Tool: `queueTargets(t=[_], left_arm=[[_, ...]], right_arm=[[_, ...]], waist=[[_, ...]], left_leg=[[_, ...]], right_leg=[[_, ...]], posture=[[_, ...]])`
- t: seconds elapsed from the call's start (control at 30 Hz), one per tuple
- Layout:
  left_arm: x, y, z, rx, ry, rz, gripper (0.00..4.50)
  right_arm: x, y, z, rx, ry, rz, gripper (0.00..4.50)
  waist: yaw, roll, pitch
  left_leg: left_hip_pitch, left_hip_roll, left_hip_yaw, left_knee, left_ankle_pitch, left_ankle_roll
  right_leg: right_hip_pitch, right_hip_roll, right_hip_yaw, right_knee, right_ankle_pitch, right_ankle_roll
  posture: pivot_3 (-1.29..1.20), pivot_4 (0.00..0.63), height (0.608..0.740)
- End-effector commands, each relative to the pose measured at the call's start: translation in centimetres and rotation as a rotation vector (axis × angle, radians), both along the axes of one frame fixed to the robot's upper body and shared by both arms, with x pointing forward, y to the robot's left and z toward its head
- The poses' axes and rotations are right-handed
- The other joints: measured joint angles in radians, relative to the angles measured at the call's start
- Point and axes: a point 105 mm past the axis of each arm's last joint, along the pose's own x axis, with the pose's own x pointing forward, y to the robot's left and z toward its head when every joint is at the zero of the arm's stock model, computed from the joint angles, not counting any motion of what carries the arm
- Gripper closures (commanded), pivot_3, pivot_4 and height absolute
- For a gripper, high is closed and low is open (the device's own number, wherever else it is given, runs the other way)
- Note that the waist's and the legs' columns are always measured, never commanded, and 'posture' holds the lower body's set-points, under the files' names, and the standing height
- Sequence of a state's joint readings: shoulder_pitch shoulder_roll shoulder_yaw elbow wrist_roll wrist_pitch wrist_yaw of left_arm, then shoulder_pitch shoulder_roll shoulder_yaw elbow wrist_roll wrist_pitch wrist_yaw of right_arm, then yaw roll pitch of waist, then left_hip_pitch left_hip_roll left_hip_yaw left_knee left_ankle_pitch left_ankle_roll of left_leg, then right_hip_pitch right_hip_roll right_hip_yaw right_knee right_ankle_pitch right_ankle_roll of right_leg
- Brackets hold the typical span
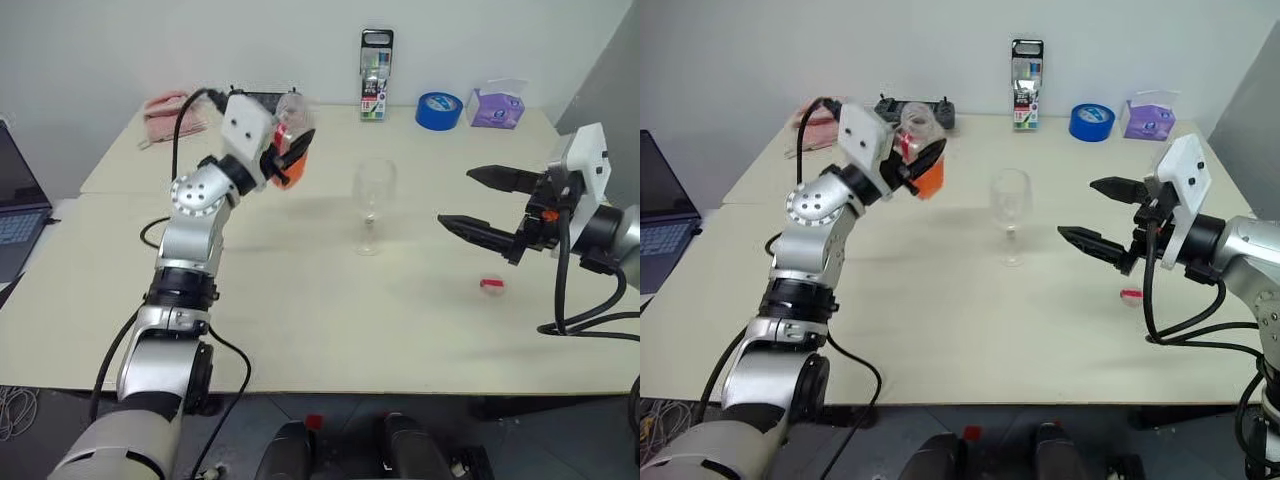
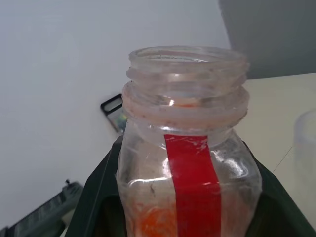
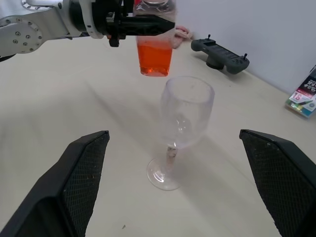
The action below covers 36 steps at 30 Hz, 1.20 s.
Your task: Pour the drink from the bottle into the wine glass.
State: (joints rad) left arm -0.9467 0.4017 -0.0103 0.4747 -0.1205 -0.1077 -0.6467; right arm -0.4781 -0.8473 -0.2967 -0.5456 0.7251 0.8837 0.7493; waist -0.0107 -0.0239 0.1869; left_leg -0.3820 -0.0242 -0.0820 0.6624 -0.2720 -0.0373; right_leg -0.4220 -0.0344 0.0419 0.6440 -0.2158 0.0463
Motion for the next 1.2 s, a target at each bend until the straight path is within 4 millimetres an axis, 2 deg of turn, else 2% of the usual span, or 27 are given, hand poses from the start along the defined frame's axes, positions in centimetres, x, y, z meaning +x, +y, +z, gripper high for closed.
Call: queueTargets(t=[0.03,0.13,0.27,0.33,0.6,0.73,0.97,1.2], left_arm=[[-0.2,-1.4,2.6,0.044,-0.106,-0.031,2.67],[0.1,-2.8,2.6,0.184,-0.151,-0.040,2.68],[0.7,-3.2,1.5,0.346,-0.201,-0.014,2.68],[0.8,-3.5,1.6,0.408,-0.256,0.004,2.68],[1.3,-4.1,1.7,0.518,-0.358,0.039,2.68],[1.1,-5.2,1.3,0.580,-0.404,0.020,2.68],[1.2,-6.3,1.5,0.589,-0.444,0.030,2.68],[1.0,-6.4,2.1,0.702,-0.578,0.066,2.68]], right_arm=[[-0.8,0.0,0.8,-0.015,-0.047,-0.012,0.00],[-0.8,-0.3,0.6,-0.018,-0.045,-0.047,0.00],[-0.8,-0.4,0.5,-0.019,-0.053,-0.069,0.00],[-0.8,-0.5,0.5,-0.015,-0.055,-0.076,0.00],[-0.8,-0.7,0.0,-0.028,-0.051,-0.102,0.00],[-0.7,-0.8,-0.1,-0.025,-0.050,-0.114,0.00],[0.4,-1.0,-0.6,-0.041,-0.037,-0.173,0.00],[0.9,-1.2,-0.7,-0.036,-0.047,-0.188,0.00]], waist=[[-0.001,0.000,0.000],[0.000,0.000,0.000],[0.001,0.000,0.000],[0.001,0.000,0.000],[0.003,-0.001,0.000],[0.003,-0.001,0.000],[0.003,-0.001,0.000],[0.003,-0.001,0.000]], left_leg=[[0.000,0.000,0.000,0.000,0.000,0.000],[-0.001,0.000,-0.001,0.000,0.000,0.000],[-0.001,0.000,0.000,0.000,0.000,0.000],[-0.001,0.000,-0.001,0.000,0.000,0.000],[-0.002,0.000,-0.001,0.000,0.000,0.000],[-0.002,-0.001,-0.001,0.000,0.000,0.000],[-0.001,-0.001,-0.001,0.001,0.000,0.000],[-0.001,-0.001,-0.001,0.000,0.000,0.000]], right_leg=[[0.000,0.000,0.000,0.000,0.000,0.000],[0.000,0.001,0.000,0.000,-0.001,0.001],[0.000,0.001,0.000,0.000,0.000,0.000],[0.000,0.001,0.000,0.000,0.000,0.000],[0.000,0.001,0.000,0.000,0.000,0.001],[0.000,0.001,0.000,0.000,0.000,0.001],[0.000,0.001,0.000,0.001,-0.001,0.001],[0.000,0.001,0.000,0.001,0.000,0.001]], posture=[[0.00,0.150,0.740],[0.00,0.150,0.740],[0.00,0.150,0.740],[0.00,0.150,0.740],[0.00,0.150,0.740],[0.00,0.150,0.740],[0.00,0.150,0.740],[0.00,0.150,0.740]])
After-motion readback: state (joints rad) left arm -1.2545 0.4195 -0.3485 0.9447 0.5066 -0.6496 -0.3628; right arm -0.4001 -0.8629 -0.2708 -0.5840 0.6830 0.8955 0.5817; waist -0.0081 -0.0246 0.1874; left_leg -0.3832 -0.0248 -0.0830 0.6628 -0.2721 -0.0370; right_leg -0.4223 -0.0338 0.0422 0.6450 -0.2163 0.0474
